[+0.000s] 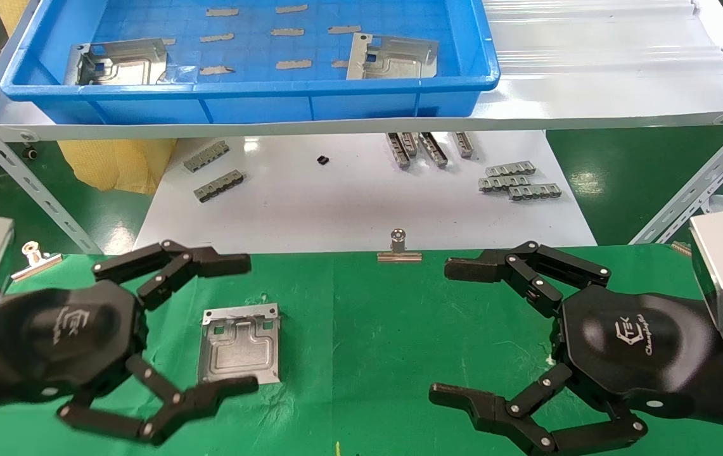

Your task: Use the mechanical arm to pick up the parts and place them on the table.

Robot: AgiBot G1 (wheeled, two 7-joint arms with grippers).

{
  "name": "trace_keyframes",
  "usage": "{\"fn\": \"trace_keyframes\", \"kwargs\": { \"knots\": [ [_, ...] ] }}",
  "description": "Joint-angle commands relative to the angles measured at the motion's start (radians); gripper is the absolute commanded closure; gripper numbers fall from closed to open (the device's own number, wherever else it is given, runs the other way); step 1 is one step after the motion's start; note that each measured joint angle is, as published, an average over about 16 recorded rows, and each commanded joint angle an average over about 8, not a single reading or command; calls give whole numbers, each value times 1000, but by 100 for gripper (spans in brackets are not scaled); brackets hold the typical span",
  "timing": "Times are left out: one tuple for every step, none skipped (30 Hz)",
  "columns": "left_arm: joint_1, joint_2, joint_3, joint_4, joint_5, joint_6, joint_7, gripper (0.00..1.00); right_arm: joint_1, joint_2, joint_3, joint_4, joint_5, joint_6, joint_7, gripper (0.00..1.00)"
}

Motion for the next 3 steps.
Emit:
{"fn": "trace_keyframes", "kwargs": {
  "knots": [
    [31,-21,-20,-75,-21,-5,-50,0,0,0,0,0,0,0,0,0],
    [36,-24,-23,-86,-24,-6,-57,0,0,0,0,0,0,0,0,0],
    [40,-27,-26,-96,-27,-6,-64,0,0,0,0,0,0,0,0,0]
  ]
}}
